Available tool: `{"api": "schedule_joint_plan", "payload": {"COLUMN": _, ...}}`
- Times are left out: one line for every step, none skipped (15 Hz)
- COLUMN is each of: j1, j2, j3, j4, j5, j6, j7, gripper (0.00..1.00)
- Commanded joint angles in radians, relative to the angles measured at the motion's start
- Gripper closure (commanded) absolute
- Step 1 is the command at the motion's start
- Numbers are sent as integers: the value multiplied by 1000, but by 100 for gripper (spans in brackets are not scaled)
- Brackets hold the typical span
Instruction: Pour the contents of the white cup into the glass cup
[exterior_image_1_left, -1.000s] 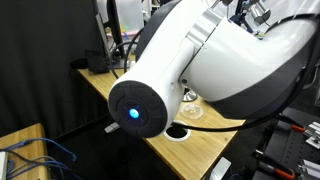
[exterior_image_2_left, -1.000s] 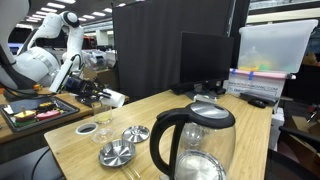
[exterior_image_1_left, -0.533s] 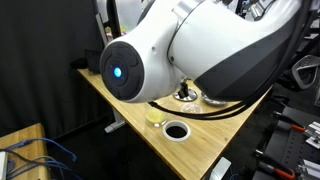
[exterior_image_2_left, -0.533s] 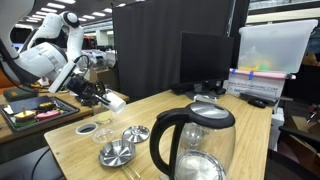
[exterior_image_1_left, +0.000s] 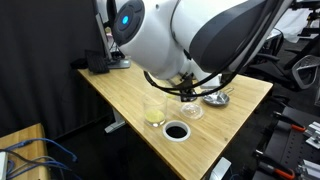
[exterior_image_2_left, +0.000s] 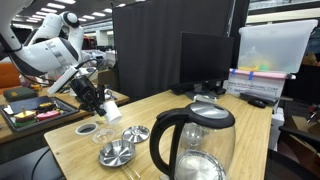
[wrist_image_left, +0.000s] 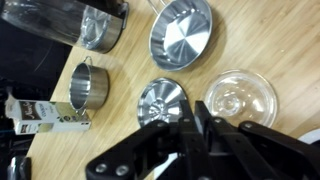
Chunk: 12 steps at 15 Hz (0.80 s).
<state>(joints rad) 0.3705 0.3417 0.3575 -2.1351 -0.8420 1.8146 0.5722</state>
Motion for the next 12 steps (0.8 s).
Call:
{"api": "schedule_joint_plan", "payload": {"j1": -30, "j2": -76, "j3": -32, "j4": -97, "j5": 104, "j6": 179, "j7": 53, "gripper": 98}}
{"api": "schedule_joint_plan", "payload": {"j1": -35, "j2": -90, "j3": -43, "j4": -120, "j5": 129, "j6": 230, "j7": 68, "gripper": 98}}
{"api": "schedule_joint_plan", "payload": {"j1": -36, "j2": -102, "j3": -54, "j4": -140, "j5": 145, "j6": 272, "j7": 80, "gripper": 98}}
{"api": "schedule_joint_plan", "payload": {"j1": -36, "j2": -116, "j3": -63, "j4": -157, "j5": 154, "j6": 308, "j7": 91, "gripper": 98}}
{"api": "schedule_joint_plan", "payload": {"j1": -35, "j2": -129, "j3": -71, "j4": -169, "j5": 162, "j6": 343, "j7": 106, "gripper": 98}}
{"api": "schedule_joint_plan", "payload": {"j1": -35, "j2": -142, "j3": -77, "j4": -182, "j5": 173, "j6": 379, "j7": 117, "gripper": 98}}
{"api": "schedule_joint_plan", "payload": {"j1": -35, "j2": -155, "j3": -80, "j4": -192, "j5": 191, "j6": 420, "j7": 128, "gripper": 98}}
{"api": "schedule_joint_plan", "payload": {"j1": -35, "j2": -163, "j3": -83, "j4": -201, "j5": 210, "j6": 456, "j7": 135, "gripper": 98}}
{"api": "schedule_joint_plan", "payload": {"j1": -32, "j2": -172, "j3": -88, "j4": -207, "j5": 216, "j6": 486, "j7": 150, "gripper": 98}}
{"api": "schedule_joint_plan", "payload": {"j1": -30, "j2": -178, "j3": -92, "j4": -212, "j5": 222, "j6": 509, "j7": 158, "gripper": 98}}
{"api": "schedule_joint_plan", "payload": {"j1": -30, "j2": -184, "j3": -97, "j4": -217, "j5": 223, "j6": 534, "j7": 173, "gripper": 98}}
{"api": "schedule_joint_plan", "payload": {"j1": -31, "j2": -189, "j3": -102, "j4": -225, "j5": 223, "j6": 555, "j7": 187, "gripper": 98}}
